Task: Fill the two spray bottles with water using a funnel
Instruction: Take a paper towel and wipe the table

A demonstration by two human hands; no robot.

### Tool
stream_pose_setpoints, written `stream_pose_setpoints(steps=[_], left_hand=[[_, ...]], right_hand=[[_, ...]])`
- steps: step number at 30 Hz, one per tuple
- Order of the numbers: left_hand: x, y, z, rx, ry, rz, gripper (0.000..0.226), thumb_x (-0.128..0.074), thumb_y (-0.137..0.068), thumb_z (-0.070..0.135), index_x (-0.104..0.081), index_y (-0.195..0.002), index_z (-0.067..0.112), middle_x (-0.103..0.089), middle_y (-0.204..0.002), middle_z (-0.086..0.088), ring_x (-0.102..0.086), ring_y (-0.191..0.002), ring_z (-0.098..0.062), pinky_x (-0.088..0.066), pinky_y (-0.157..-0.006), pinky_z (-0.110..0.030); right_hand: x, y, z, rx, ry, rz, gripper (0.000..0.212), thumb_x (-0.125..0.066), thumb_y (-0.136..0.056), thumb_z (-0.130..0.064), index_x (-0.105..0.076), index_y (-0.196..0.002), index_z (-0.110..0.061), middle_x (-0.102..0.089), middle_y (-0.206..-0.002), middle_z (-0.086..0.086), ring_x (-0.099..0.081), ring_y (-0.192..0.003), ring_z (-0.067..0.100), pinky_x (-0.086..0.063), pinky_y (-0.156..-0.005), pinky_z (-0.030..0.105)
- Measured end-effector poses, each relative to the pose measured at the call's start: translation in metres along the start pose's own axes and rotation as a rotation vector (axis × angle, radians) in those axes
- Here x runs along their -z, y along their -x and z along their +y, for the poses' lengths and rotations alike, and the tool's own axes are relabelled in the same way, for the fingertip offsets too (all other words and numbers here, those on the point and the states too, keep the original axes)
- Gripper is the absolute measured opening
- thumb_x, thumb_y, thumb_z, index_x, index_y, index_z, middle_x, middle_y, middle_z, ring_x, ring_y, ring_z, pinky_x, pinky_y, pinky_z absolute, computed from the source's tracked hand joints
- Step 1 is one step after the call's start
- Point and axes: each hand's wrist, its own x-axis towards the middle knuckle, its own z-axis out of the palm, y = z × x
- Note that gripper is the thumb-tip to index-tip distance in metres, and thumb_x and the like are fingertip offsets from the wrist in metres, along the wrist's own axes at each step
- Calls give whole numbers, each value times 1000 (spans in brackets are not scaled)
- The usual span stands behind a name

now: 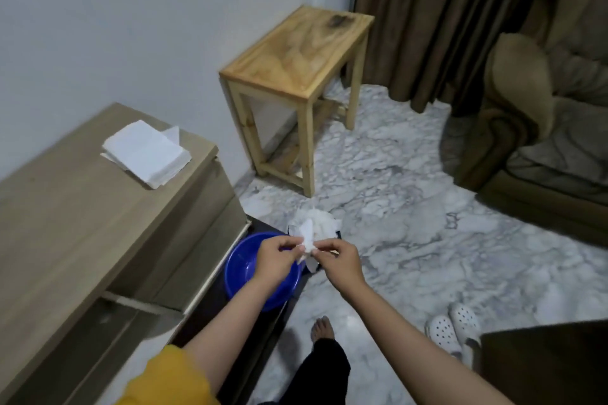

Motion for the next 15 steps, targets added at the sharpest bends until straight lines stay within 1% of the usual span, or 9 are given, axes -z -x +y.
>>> stream_pose_setpoints(steps=[3,6,8,10,11,12,14,15], left_hand=[[-23,-37,-4,67,-82,-55,20,-71,-80,3,-71,-100,4,-70,-93,-5,-65,-84,-13,-49,-66,-9],[-40,-66,-3,114,-128,-43,18,-71,-80,1,-72,-97,3,-70,-90,-5,-64,-83,-15,-48,-64,-6],[-47,-85,-1,168,-132,-14,15,-70,-80,1,-72,-95,4,-70,-89,-8,-65,-82,-18,-50,-66,-13],[-51,-100,0,234,-121,5,17,-66,-81,0,-71,-98,1,-70,-88,-9,-66,-83,-22,-52,-71,-22],[-54,-109,-1,243,-110,9,18,-64,-82,-1,-70,-99,1,-69,-91,-10,-65,-85,-23,-53,-74,-24],[-56,-117,2,238,-116,4,19,-61,-84,-1,-70,-100,1,-69,-94,-9,-65,-87,-22,-51,-74,-23],[-60,-135,6,247,-129,-5,23,-54,-86,-3,-68,-104,2,-66,-96,-6,-62,-90,-18,-47,-69,-12],[-60,-148,2,261,-133,-19,26,-52,-87,-2,-66,-108,2,-65,-99,-5,-61,-93,-18,-47,-68,-9]], right_hand=[[11,-34,8,-89,37,4,8,-69,-82,-2,-69,-85,-10,-68,-81,-1,-64,-79,14,-51,-71,18],[17,-66,13,-164,73,-19,12,-66,-84,-1,-69,-87,-12,-65,-80,-2,-61,-79,15,-47,-69,17],[18,-88,13,-203,98,-42,14,-62,-85,-1,-68,-90,-12,-64,-82,0,-60,-78,15,-47,-69,18],[18,-107,10,-245,120,-50,16,-59,-86,-1,-66,-93,-13,-65,-88,3,-59,-78,14,-47,-67,15],[18,-117,9,-257,132,-57,17,-58,-86,-1,-66,-95,-13,-64,-91,4,-59,-80,14,-46,-66,14],[17,-129,10,-262,141,-61,19,-56,-86,0,-66,-95,-14,-64,-93,5,-60,-83,15,-46,-67,14],[13,-154,7,-276,147,-66,22,-52,-86,1,-65,-97,-14,-66,-98,8,-63,-89,20,-49,-72,20],[11,-166,4,-293,162,-72,24,-50,-87,0,-65,-102,-12,-66,-101,9,-63,-89,21,-50,-73,22]])
